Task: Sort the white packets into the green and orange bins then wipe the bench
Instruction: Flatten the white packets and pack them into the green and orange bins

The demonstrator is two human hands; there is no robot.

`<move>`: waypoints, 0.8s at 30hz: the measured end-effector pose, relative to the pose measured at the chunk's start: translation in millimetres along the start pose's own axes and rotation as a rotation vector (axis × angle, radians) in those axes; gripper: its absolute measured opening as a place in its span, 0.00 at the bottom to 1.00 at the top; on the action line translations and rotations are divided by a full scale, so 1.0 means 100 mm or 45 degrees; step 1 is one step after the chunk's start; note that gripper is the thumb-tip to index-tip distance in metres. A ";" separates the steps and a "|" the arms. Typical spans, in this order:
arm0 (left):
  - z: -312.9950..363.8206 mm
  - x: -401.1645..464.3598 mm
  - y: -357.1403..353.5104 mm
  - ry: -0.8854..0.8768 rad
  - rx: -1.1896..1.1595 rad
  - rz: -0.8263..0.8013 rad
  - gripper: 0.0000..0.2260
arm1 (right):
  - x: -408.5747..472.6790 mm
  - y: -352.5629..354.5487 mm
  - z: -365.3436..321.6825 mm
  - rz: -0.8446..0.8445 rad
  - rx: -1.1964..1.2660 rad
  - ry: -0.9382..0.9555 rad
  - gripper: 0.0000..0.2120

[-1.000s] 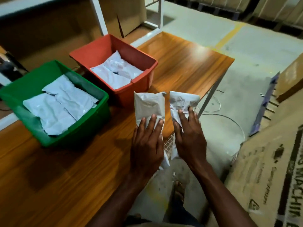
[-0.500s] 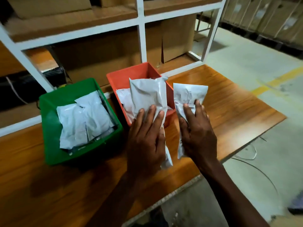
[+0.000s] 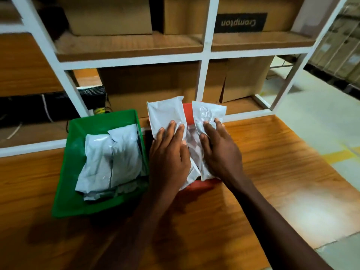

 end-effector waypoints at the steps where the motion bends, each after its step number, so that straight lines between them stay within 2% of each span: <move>1: -0.01 0.08 -0.05 0.015 0.046 -0.003 0.22 | 0.09 -0.07 0.01 -0.022 0.011 0.021 0.20; 3: -0.03 0.24 -0.17 0.058 0.132 -0.037 0.23 | 0.27 -0.23 0.04 -0.071 0.016 0.073 0.20; 9: -0.25 0.64 -0.60 0.236 0.302 -0.309 0.26 | 0.70 -0.64 0.18 -0.208 0.023 0.167 0.21; 13: -0.44 0.73 -0.81 0.335 0.339 -0.446 0.23 | 0.79 -0.83 0.23 -0.302 -0.017 0.201 0.21; 18: -0.67 0.67 -0.98 0.417 0.434 -0.609 0.24 | 0.85 -1.19 0.36 -0.446 0.027 0.229 0.28; 22: -0.78 0.49 -1.10 0.496 0.492 -0.781 0.27 | 0.81 -1.27 0.37 -0.577 -0.058 0.270 0.27; 24: -0.82 0.46 -1.13 0.491 0.545 -0.815 0.28 | 0.79 -1.29 0.36 -0.616 -0.085 0.281 0.32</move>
Point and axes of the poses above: each hand's wrist, its own x-axis towards the middle knuckle, its own y-axis out of the back of the hand, z = x × y, the point moved 1 cm from there along x, towards the middle knuckle, and after that the axes turned 11 degrees about -x, right-handed, at the moved point
